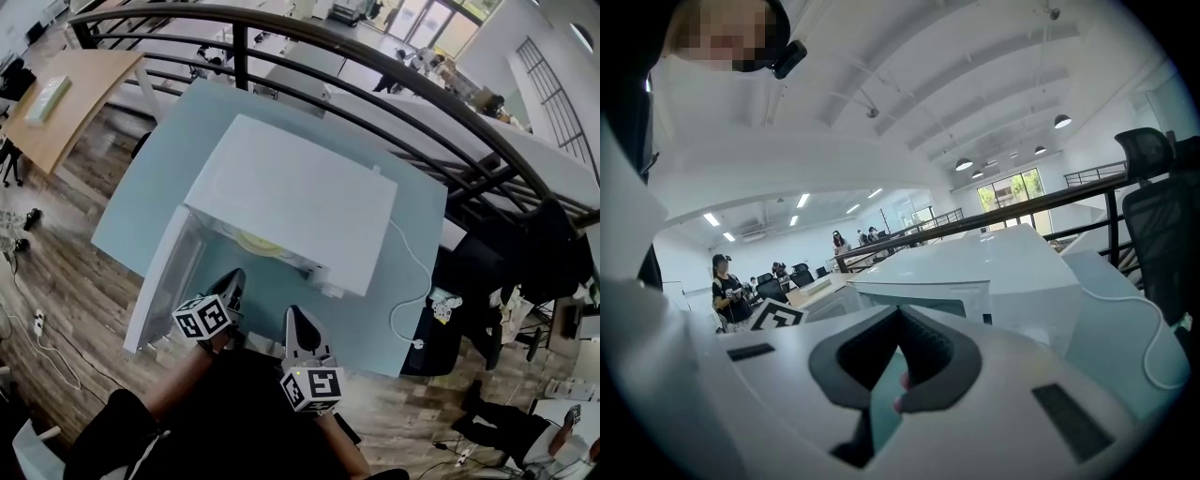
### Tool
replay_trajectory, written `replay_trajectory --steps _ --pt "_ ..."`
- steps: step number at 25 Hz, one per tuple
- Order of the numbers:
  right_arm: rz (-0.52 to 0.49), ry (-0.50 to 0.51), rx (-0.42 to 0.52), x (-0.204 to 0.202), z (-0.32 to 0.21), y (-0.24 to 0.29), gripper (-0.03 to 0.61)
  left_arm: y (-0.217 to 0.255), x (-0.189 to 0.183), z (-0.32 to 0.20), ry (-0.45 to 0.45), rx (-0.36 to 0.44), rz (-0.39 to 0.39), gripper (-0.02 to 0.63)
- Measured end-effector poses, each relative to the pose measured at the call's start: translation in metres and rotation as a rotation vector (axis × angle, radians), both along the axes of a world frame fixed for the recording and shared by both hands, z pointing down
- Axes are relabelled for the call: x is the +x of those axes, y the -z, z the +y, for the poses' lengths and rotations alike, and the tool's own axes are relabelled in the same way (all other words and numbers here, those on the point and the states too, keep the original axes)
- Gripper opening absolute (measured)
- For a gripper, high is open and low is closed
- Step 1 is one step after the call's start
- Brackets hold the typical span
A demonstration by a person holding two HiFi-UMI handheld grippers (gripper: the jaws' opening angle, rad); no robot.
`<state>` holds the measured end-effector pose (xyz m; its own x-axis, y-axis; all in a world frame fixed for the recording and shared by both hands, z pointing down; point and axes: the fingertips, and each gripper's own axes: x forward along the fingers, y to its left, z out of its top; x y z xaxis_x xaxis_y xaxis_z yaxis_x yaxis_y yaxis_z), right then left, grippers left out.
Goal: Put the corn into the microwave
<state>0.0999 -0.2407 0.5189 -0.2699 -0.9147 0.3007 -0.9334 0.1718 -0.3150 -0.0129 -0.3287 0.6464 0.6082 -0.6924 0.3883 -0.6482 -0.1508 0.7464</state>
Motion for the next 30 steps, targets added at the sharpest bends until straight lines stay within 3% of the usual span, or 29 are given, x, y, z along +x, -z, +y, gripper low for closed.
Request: replay_trajectory --steps 16,21,30 --pt "0.02 -0.076 0.08 0.029 0.001 0.023 0.009 0.128 0.039 0.037 -0.31 0.533 -0.193 0.002" --pt "0.03 -0.119 0.122 0.046 0.003 0.033 0.009 0.148 0.046 0.042 -0.342 0.619 -0.238 0.002" --pt "0.035 -0.136 0.239 0.047 0.002 0.065 0.009 0.183 0.044 0.042 -0.332 0.729 -0.239 0.003"
